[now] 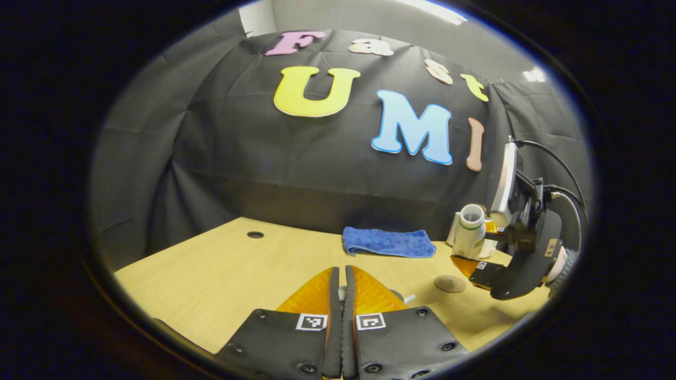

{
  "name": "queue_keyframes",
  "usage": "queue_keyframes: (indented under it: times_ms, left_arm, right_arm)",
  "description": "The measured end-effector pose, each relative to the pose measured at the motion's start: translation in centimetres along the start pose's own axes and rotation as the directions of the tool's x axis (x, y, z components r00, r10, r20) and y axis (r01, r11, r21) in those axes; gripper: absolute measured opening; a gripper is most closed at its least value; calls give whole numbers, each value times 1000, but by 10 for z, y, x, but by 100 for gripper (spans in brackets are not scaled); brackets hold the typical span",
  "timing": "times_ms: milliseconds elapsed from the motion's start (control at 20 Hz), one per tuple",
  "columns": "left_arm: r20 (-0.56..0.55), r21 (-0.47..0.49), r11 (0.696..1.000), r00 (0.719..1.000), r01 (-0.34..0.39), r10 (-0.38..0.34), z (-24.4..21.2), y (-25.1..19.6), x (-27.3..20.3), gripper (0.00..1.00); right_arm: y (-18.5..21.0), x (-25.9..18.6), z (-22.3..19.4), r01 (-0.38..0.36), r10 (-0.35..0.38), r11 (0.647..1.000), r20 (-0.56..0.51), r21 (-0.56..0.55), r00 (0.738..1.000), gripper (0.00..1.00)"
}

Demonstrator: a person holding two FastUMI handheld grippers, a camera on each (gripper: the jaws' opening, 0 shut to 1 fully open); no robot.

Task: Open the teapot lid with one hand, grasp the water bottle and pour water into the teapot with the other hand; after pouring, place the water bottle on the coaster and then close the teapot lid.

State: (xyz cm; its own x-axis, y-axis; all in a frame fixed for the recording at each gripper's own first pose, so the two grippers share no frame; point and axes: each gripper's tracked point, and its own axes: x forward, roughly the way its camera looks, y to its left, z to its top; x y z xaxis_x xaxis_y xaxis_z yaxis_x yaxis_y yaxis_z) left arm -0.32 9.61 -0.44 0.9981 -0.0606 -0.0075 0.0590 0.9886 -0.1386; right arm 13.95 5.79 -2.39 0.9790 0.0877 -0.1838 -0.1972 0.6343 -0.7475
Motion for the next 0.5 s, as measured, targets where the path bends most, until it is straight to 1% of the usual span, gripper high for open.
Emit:
queue_keyframes:
  times_ms: [100,200,300,400,500]
  left_arm:
    - [-8,0,1000,1000,17,-17,-1,-8,10,6]
    - [-12,-11,999,999,32,-32,-1,-17,19,6]
    - [-18,-8,999,999,40,-40,-6,-27,28,6]
    - [-24,3,999,999,39,-39,-10,-33,35,6]
    - [-19,2,999,999,36,-36,-12,-39,42,5]
  right_arm:
    - [-12,-6,-15,-2,5,994,-27,106,1000,76]
    - [-17,-12,-26,-7,15,979,-42,203,999,76]
    - [-21,-15,-37,-16,31,955,-46,296,998,76]
    - [-22,-18,-40,-25,42,923,-37,384,998,76]
    - [-29,-18,-41,-20,34,895,-24,445,999,75]
